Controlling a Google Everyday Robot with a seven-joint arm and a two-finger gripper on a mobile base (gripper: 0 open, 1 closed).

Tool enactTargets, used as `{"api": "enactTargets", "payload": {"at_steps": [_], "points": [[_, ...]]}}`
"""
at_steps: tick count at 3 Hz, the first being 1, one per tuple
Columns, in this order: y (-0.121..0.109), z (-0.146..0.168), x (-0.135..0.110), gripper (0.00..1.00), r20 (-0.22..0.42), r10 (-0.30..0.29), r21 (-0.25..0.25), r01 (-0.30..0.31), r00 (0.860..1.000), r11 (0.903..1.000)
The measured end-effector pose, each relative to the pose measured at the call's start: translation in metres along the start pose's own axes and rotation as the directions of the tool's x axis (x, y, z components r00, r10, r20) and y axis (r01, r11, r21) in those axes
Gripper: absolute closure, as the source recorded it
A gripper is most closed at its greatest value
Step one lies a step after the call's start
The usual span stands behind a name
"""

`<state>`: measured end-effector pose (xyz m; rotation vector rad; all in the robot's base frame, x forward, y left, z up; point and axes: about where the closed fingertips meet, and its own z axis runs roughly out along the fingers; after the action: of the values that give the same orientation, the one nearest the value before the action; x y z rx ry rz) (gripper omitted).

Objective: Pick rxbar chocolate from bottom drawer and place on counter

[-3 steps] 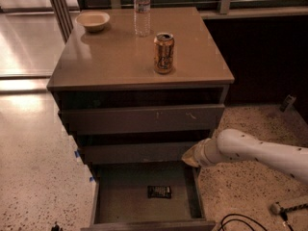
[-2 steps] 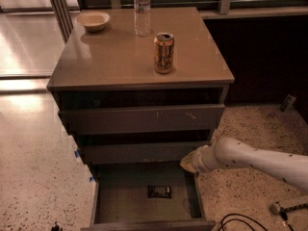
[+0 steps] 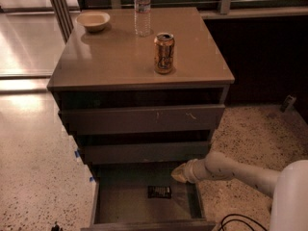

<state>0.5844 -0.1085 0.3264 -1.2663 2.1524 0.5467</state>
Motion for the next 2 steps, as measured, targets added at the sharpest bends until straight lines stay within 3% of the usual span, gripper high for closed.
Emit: {"api": "enactTargets", "payload": {"at_steps": [1,2], "points": [[0.0028,0.0686,0.0528,1.00,0.000,0.073,-0.051,-0.073,0.997,0.9960],[0.0031,0.0682,0.0521,1.00,-0.001,0.071,-0.052,-0.071,0.997,0.9961]]}}
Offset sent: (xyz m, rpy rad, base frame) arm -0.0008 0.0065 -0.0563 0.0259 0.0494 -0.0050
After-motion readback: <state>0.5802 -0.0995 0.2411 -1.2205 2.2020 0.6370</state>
